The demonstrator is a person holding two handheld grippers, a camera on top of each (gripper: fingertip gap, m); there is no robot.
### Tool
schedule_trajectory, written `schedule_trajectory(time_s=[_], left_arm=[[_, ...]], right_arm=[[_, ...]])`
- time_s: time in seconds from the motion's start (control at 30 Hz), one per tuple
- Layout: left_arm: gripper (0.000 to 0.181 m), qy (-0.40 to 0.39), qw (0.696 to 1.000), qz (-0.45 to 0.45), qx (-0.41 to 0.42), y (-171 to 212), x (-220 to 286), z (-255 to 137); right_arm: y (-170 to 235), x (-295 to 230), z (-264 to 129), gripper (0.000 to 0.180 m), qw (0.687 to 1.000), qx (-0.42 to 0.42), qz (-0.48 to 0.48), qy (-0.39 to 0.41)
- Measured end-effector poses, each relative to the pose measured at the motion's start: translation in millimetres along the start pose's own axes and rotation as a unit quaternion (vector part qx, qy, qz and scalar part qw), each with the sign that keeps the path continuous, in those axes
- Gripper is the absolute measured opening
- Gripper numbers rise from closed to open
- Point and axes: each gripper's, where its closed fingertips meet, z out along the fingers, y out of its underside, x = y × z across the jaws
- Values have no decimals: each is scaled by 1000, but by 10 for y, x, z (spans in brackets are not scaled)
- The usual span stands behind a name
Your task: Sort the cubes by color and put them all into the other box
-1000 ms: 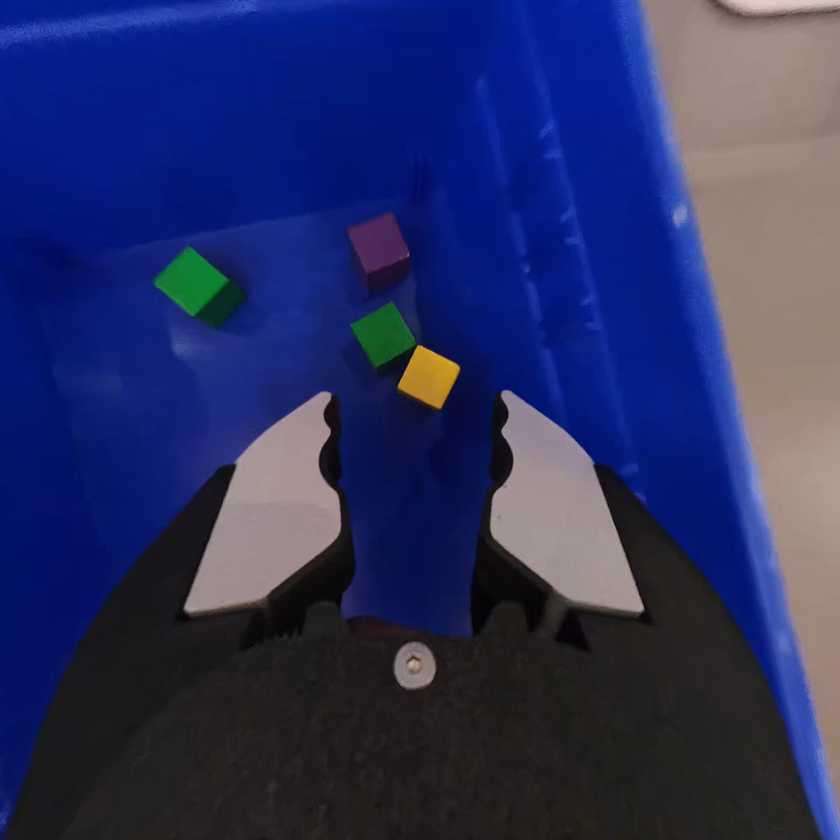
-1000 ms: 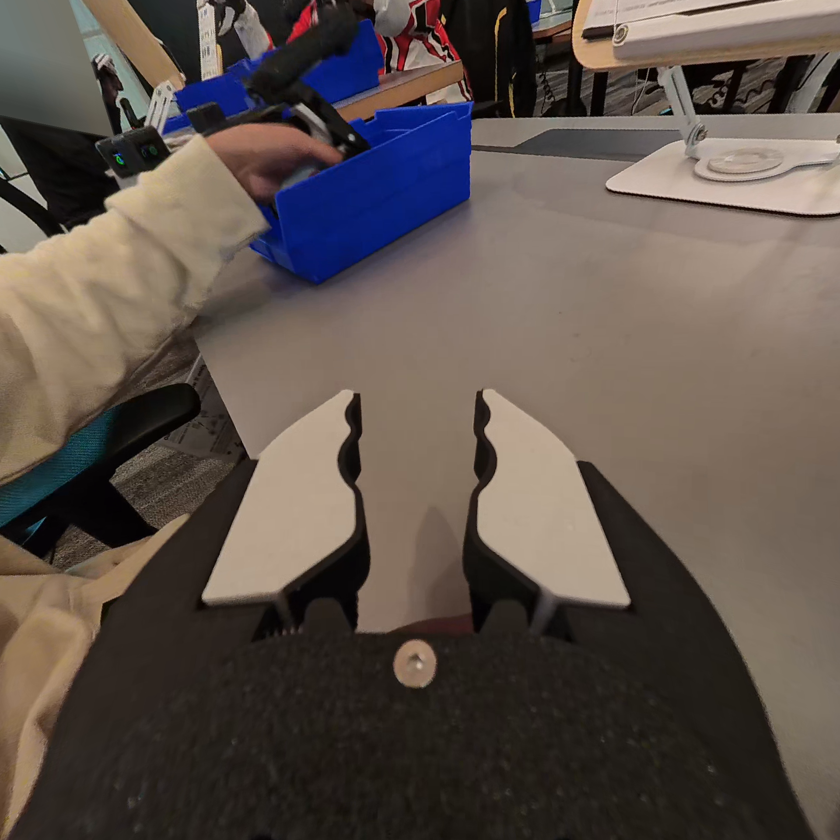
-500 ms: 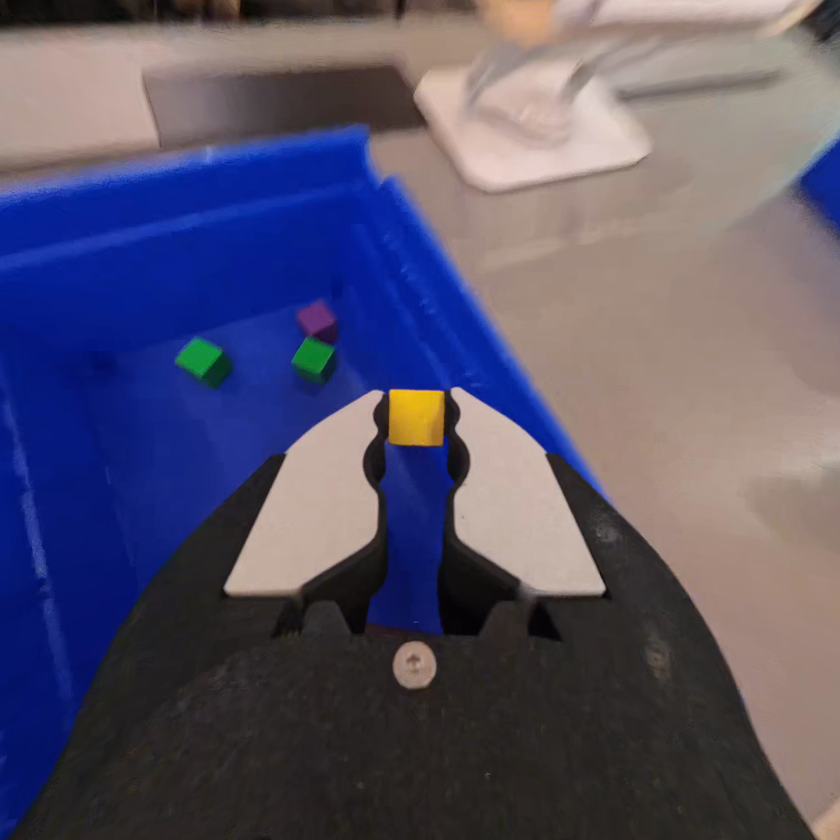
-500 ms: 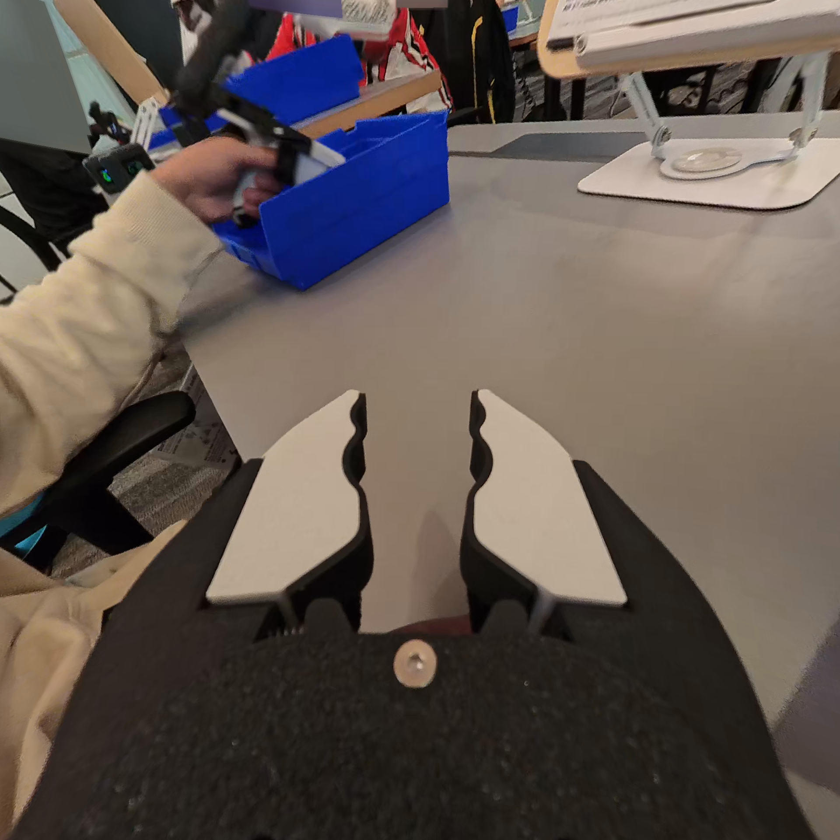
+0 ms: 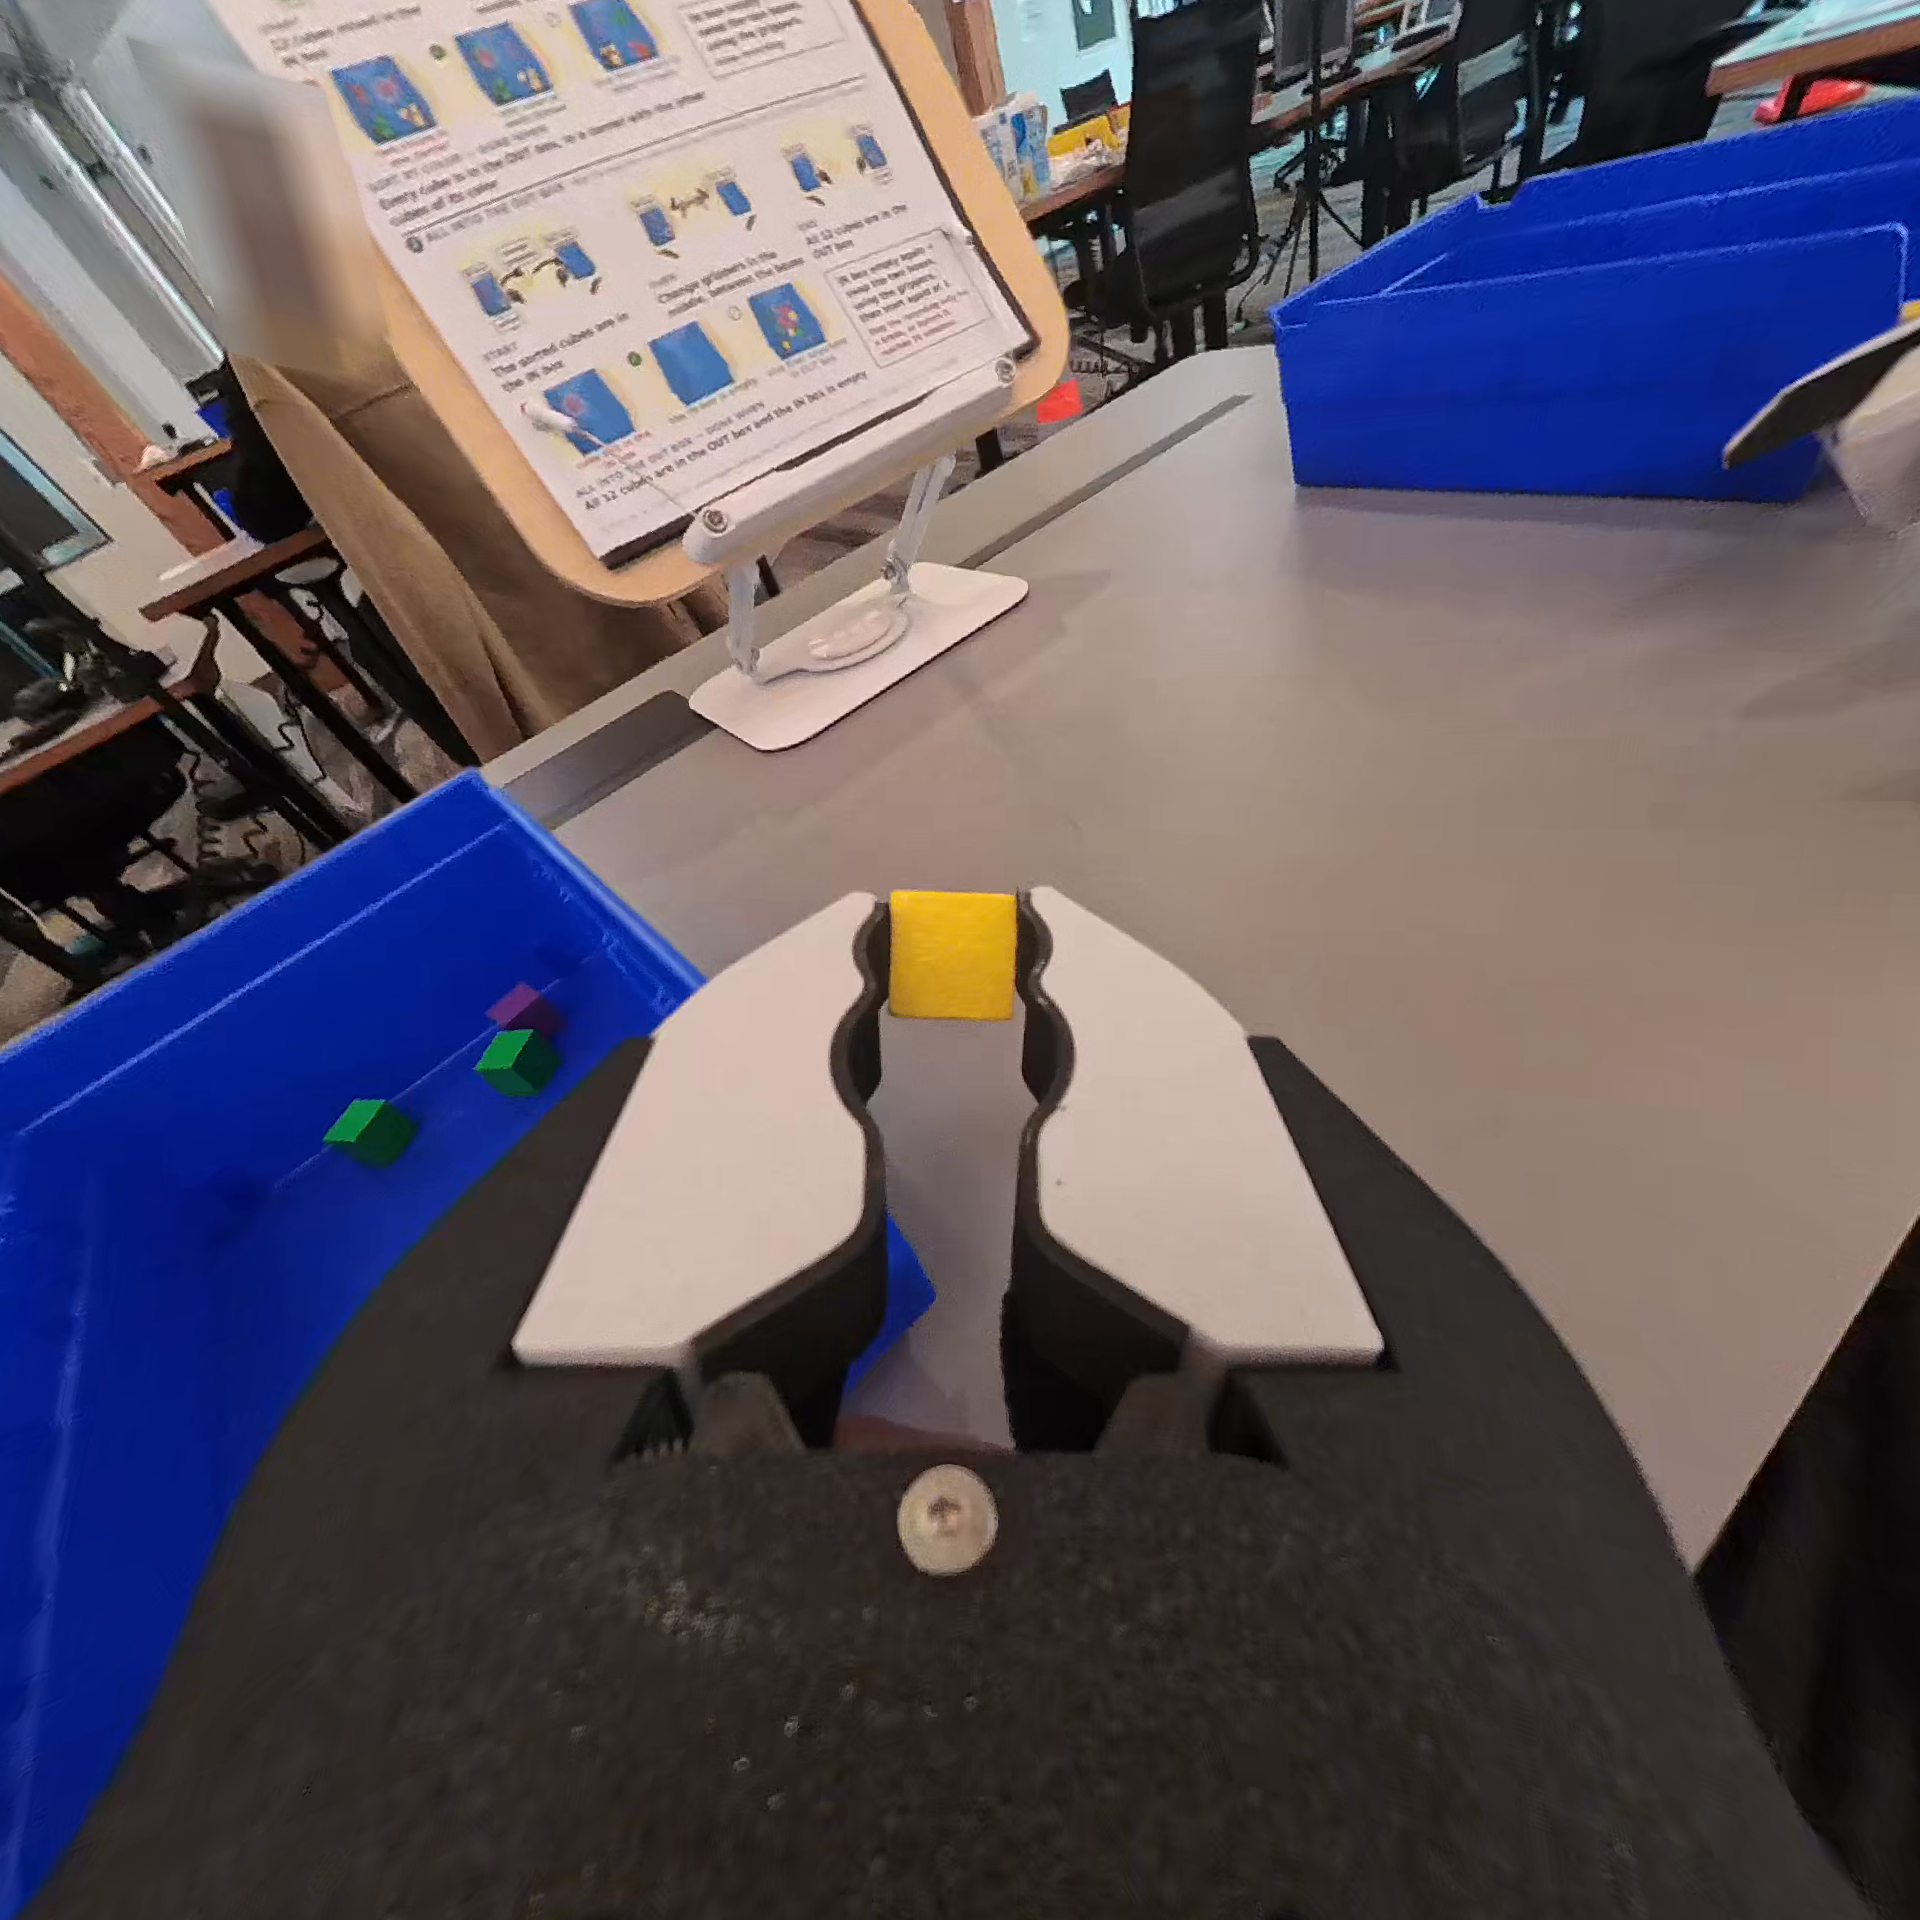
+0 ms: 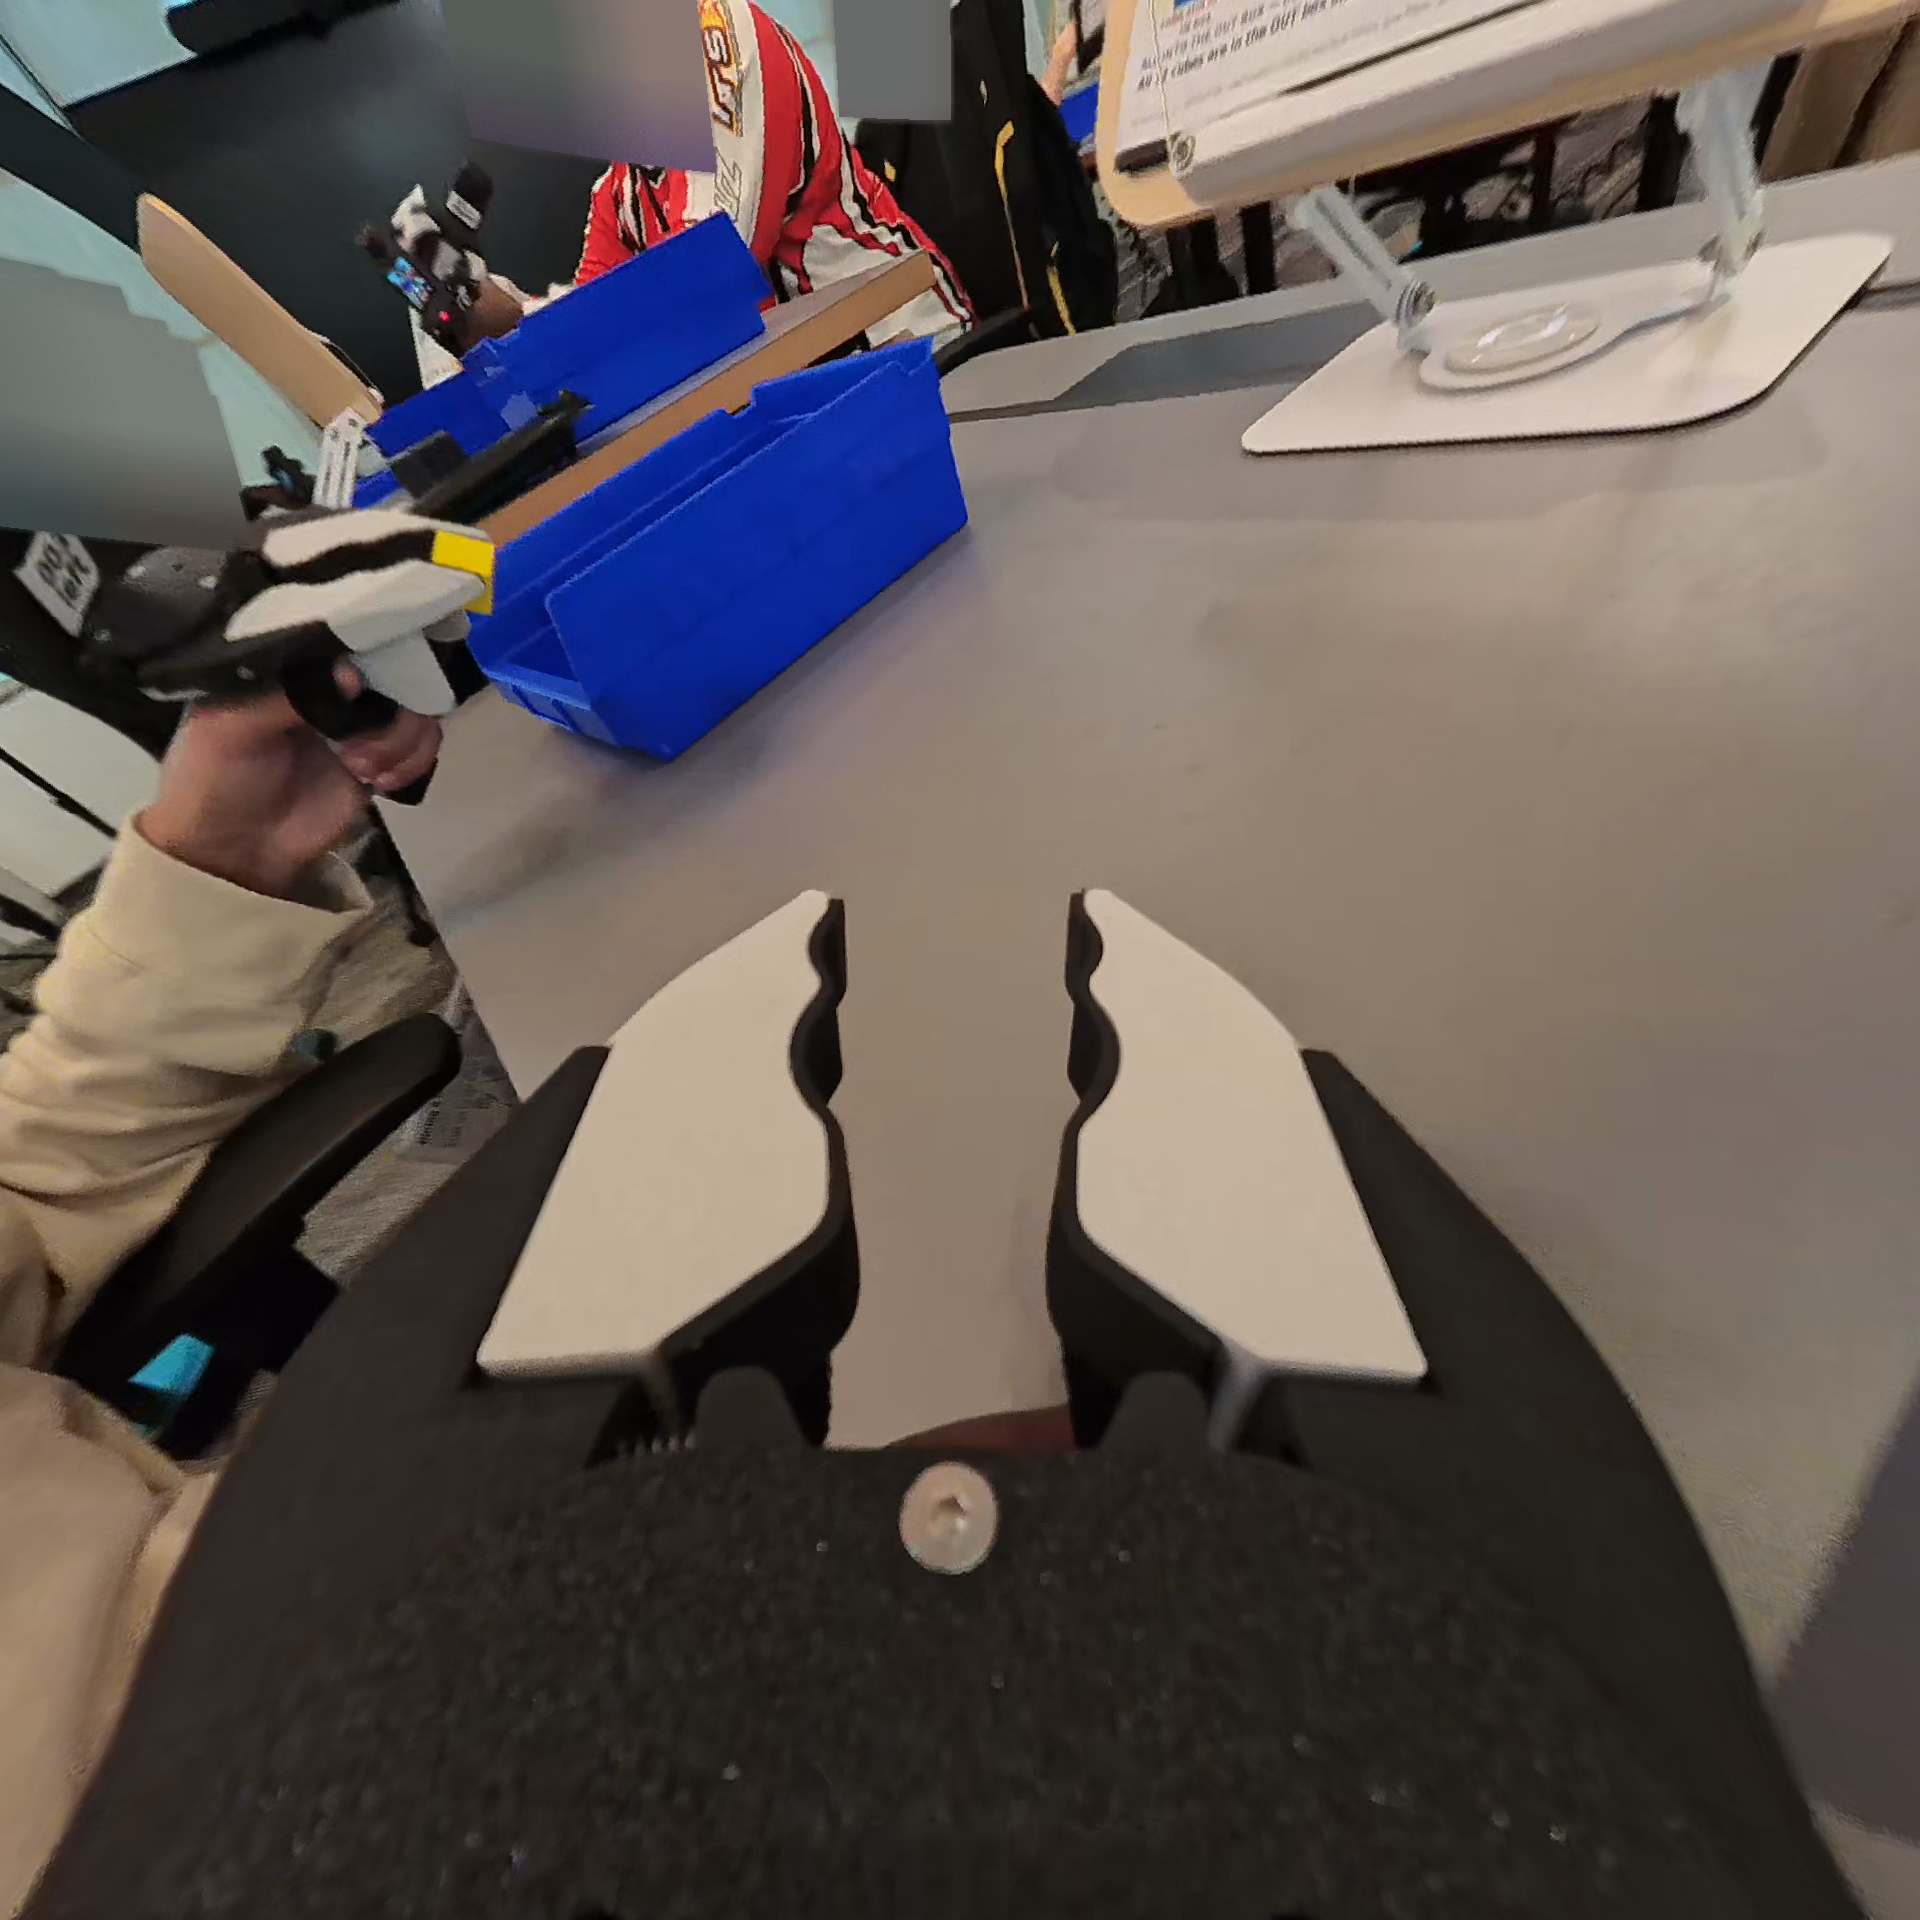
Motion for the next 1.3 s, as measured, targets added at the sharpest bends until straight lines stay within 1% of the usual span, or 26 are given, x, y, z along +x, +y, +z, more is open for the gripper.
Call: schedule_trajectory(time_s=[0.13,0.17,0.23,0.27,0.33,0.37,0.4,0.47,0.57,0.6,0.67,0.73,0.77,0.8,0.83,0.87,0.97,1.0,1.07,1.1,1.17,1.23,1.3], left_arm=[[22,37,999,28,19,-102,150,89],[22,63,997,37,38,-192,239,124],[22,132,986,60,89,-438,491,198],[22,166,976,74,116,-570,635,237],[22,229,956,96,158,-793,929,333],[22,258,946,105,166,-866,1077,390],[22,281,938,116,166,-912,1212,457],[22,308,926,143,162,-952,1432,589],[22,338,912,165,164,-971,1675,682],[22,344,909,165,168,-979,1725,693],[22,352,906,158,175,-982,1794,716],[22,354,905,152,180,-978,1840,744],[22,354,905,152,179,-967,1860,756],[22,352,906,151,180,-964,1870,764],[22,349,908,150,179,-960,1873,768],[22,347,910,149,173,-942,1869,775],[25,320,927,129,146,-900,1816,764],[35,302,936,117,140,-903,1763,734],[56,265,954,79,118,-874,1607,657],[65,241,965,45,97,-811,1492,642],[69,177,982,-47,37,-577,1237,641],[68,101,987,-121,-5,-308,1036,589],[61,23,988,-149,-34,-48,882,494]], right_arm=[[-25,-97,138,41,998,-9,41,-48],[-74,-156,178,42,996,-6,59,-71],[-233,-372,267,42,979,1,128,-160],[-313,-510,309,43,961,-3,172,-217],[-460,-791,381,45,908,-17,256,-330],[-506,-921,412,46,882,-27,285,-375],[-523,-1037,448,46,862,-35,301,-407],[-521,-1195,521,47,842,-41,312,-439],[-496,-1248,553,48,822,-43,333,-460],[-500,-1214,546,46,817,-36,343,-463],[-489,-1150,527,36,806,-27,361,-469],[-408,-1157,537,39,801,-39,366,-473],[-373,-1179,535,34,795,-45,368,-480],[-378,-1196,516,27,786,-39,371,-492],[-382,-1191,517,26,781,-36,378,-495],[-370,-1187,527,26,785,-37,374,-492],[-343,-1153,547,24,822,-35,335,-460],[-364,-1127,528,24,831,-28,324,-452],[-385,-1030,487,22,861,-16,293,-415],[-374,-960,471,22,882,-15,269,-386],[-304,-780,439,22,932,-19,195,-304],[-236,-558,374,22,970,-13,123,-209],[-171,-313,280,22,993,-3,57,-103]])
